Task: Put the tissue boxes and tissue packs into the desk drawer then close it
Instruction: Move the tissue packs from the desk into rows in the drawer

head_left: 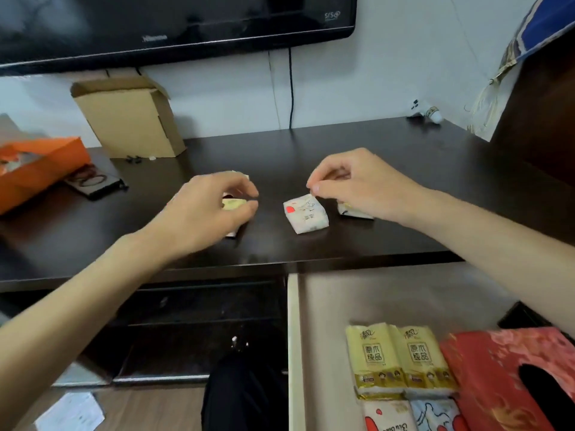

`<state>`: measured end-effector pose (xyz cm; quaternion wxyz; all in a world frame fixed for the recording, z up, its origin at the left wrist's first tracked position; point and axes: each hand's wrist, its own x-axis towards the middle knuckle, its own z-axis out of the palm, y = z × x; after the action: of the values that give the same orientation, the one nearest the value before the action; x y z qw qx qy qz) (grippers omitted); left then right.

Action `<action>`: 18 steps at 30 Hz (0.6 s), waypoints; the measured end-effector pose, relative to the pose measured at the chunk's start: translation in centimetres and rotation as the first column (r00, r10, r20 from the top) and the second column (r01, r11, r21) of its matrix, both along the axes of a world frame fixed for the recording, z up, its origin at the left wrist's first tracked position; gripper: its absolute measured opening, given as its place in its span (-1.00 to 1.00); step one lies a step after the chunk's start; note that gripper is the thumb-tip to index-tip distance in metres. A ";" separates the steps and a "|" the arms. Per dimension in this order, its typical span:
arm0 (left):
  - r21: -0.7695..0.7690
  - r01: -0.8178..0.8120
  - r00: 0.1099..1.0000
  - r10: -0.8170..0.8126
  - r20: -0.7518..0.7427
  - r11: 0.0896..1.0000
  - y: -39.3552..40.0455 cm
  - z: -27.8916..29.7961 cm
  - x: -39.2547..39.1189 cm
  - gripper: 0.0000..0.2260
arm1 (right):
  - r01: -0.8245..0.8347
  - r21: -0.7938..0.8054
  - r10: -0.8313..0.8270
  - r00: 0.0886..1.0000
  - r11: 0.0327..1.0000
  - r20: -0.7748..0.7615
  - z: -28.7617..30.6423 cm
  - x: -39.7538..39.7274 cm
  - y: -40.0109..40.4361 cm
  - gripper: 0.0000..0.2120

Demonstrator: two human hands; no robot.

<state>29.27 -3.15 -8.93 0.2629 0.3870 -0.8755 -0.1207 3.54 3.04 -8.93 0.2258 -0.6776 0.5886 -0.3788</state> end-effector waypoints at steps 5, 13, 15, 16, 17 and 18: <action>-0.010 -0.217 0.963 0.216 0.163 0.976 -6.6 -0.7 5.6 -0.70 | -0.088 0.094 0.101 0.984 0.992 -0.147 -1.1 5.7 -5.8 -0.69; 0.355 -0.177 0.946 0.059 0.317 0.918 -11.2 -2.8 8.2 -0.19 | -0.146 0.244 0.221 0.922 0.959 -0.317 -3.1 11.3 -9.0 -0.14; 0.339 -0.181 0.942 0.064 0.329 0.923 -11.6 -3.2 8.2 -0.22 | -0.112 0.231 0.196 0.902 0.967 -0.385 -3.4 11.8 -9.0 -0.14; 0.320 -0.177 0.945 0.069 0.321 0.931 -11.8 -3.4 8.2 -0.26 | -0.098 0.213 0.179 0.897 0.972 -0.405 -3.4 11.9 -9.0 -0.17; 0.294 -0.169 0.948 0.073 0.311 0.941 -11.9 -3.5 8.3 -0.29 | -0.091 0.194 0.165 0.897 0.977 -0.410 -3.4 11.9 -8.9 -0.20; 0.271 -0.161 0.950 0.075 0.304 0.949 -11.9 -3.5 8.4 -0.32 | -0.091 0.175 0.156 0.901 0.980 -0.406 -3.3 11.9 -8.7 -0.23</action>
<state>37.64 -15.08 -12.39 0.0786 0.4871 -0.8521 -0.1746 15.43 -5.62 -12.22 0.1693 -0.7596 0.6062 -0.1641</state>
